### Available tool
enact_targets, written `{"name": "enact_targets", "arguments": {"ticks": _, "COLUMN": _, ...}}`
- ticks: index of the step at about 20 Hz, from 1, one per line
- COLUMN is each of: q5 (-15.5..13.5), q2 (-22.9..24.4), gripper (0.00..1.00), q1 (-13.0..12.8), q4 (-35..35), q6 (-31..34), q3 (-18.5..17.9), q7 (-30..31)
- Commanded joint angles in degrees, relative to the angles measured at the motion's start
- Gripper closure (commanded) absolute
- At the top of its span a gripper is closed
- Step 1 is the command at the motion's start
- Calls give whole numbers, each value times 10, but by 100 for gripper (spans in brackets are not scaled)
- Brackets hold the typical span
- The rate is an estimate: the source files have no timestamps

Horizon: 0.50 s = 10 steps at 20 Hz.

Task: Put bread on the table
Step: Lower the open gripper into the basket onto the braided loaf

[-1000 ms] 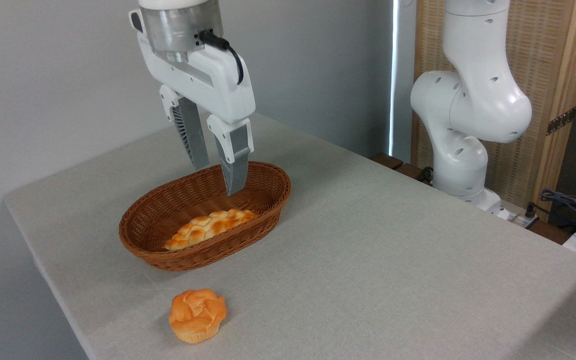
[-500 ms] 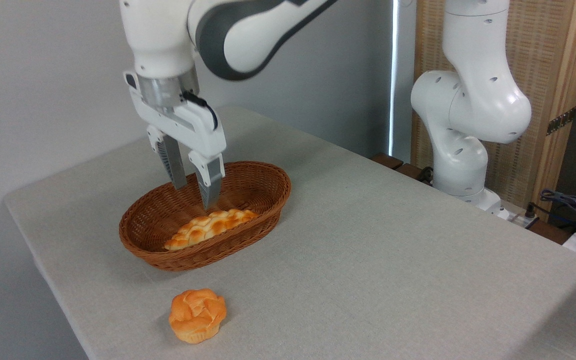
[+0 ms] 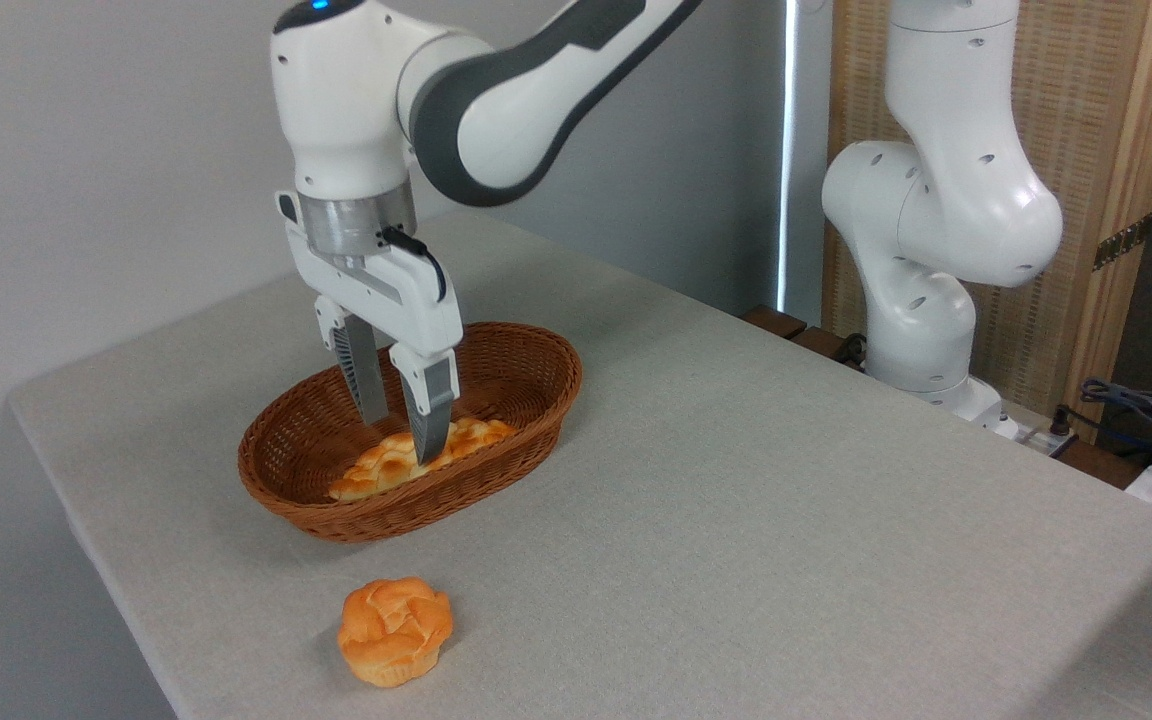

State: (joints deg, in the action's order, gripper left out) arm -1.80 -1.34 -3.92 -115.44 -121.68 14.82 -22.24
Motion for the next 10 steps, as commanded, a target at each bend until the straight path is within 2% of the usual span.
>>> {"name": "enact_targets", "arguments": {"ticks": 1, "q5": 7, "q2": 12, "gripper": 0, "q1": -7, "q4": -24, "q6": -26, "q3": -1, "q7": 1}}
{"name": "enact_targets", "arguments": {"ticks": 3, "q5": 9, "q2": 12, "gripper": 0, "q1": -7, "q4": -28, "q6": -25, "q3": 5, "q7": -2}}
{"name": "enact_targets", "arguments": {"ticks": 6, "q5": 48, "q2": 12, "gripper": 0, "q1": -8, "q4": -28, "q6": -25, "q3": 7, "q7": -2}}
{"name": "enact_targets", "arguments": {"ticks": 10, "q5": 55, "q2": 10, "gripper": 0, "q1": -11, "q4": -36, "q6": -25, "q3": 9, "q7": -2}}
